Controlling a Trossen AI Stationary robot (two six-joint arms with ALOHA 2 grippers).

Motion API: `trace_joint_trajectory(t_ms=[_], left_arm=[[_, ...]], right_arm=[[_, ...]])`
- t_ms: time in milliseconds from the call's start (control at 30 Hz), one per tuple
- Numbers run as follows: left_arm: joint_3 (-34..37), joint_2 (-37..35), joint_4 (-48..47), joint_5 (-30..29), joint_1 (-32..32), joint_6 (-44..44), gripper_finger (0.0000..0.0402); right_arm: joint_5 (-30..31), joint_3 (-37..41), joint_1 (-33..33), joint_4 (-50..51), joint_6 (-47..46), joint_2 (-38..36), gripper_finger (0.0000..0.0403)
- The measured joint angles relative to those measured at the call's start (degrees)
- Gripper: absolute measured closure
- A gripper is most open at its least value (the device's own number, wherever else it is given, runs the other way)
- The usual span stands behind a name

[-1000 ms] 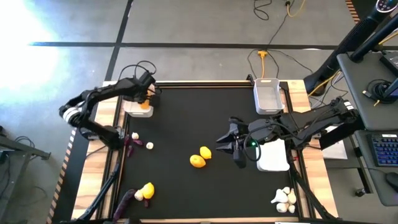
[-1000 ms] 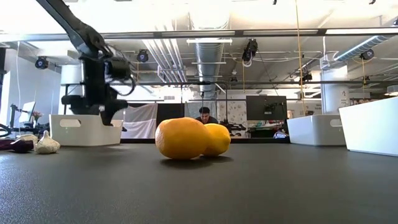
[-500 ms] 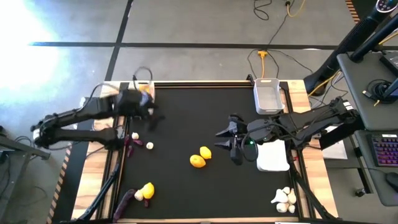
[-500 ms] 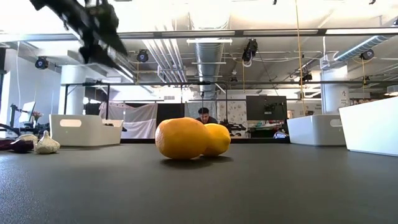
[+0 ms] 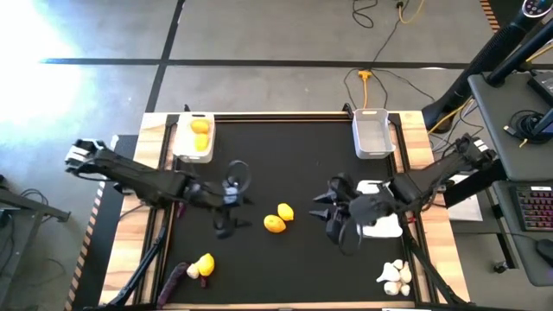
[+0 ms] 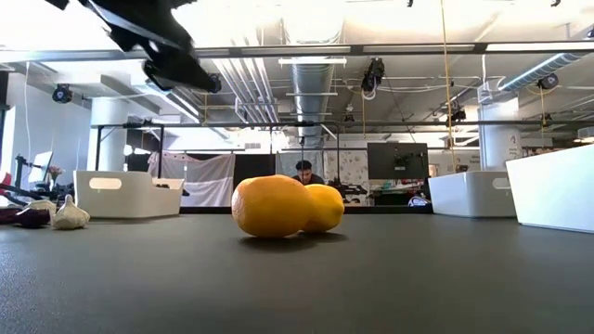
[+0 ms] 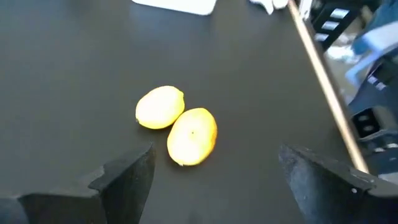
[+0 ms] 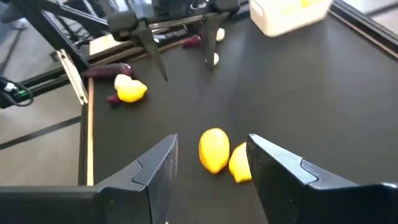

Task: Sort produce into baskets
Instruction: Put the middle right yellow lemon into the left white bin

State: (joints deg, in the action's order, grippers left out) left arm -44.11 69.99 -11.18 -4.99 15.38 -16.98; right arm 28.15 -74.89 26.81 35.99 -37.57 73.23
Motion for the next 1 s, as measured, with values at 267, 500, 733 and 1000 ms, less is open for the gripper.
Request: trace_joint_trajectory(t_ms=[267,500,733,1000], left_arm=[[-5.97,13.76,0.57,-0.83,-0.29,8.51,0.0080],[-8.98,21.32,0.68,-0.04,-0.59,13.04,0.0080],[-12.78,28.54,1.53,-0.02,-0.66,16.56,0.0080],[-14.79,34.14,1.22,0.01,-0.90,15.11,0.0080]], right_arm=[[0.93,0.07,5.72,2.84,-7.54,4.36,0.0194],[0.93,-0.37,8.95,2.69,-12.68,9.34,0.0188],[0.50,-0.37,10.34,3.11,-15.83,13.08,0.0188],[-2.64,-0.37,10.45,3.31,-16.95,15.83,0.0188]])
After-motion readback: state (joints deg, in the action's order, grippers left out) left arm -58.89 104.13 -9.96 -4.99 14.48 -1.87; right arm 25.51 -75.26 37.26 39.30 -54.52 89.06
